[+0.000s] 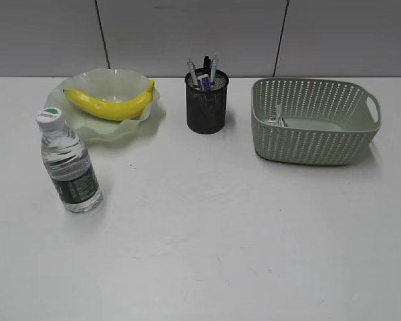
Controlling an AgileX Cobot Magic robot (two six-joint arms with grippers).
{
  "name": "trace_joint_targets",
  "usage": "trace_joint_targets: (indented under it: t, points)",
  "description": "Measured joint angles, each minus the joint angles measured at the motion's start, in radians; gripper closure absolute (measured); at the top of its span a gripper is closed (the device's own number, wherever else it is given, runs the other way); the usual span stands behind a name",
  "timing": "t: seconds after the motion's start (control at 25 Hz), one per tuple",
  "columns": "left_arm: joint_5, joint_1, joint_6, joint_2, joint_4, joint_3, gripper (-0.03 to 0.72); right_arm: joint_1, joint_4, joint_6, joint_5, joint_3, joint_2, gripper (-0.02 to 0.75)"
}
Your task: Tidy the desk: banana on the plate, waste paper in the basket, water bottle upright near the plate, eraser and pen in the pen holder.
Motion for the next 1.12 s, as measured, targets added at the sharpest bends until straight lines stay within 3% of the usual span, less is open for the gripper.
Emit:
trace_joint_targets:
  t: [0.16, 0.24, 0.44, 0.6, 1.12]
  points:
    - [-0.001, 0.217, 0.000, -0.008, 0.000, 0.000, 0.253, -0.174, 0.000, 0.000, 0.000, 0.000, 0.000, 0.420]
    - [-0.001, 0.294, 0.000, -0.010, 0.000, 0.000, 0.253, -0.238, 0.000, 0.000, 0.000, 0.000, 0.000, 0.420]
    - [-0.002, 0.413, 0.001, -0.010, -0.001, 0.000, 0.253, -0.333, 0.000, 0.000, 0.000, 0.000, 0.000, 0.420]
    - [-0.004, 0.448, 0.001, -0.010, -0.001, 0.000, 0.253, -0.357, 0.000, 0.000, 0.000, 0.000, 0.000, 0.420]
    - [-0.005, 0.460, 0.002, -0.010, -0.002, 0.000, 0.253, -0.379, 0.000, 0.000, 0.000, 0.000, 0.000, 0.420]
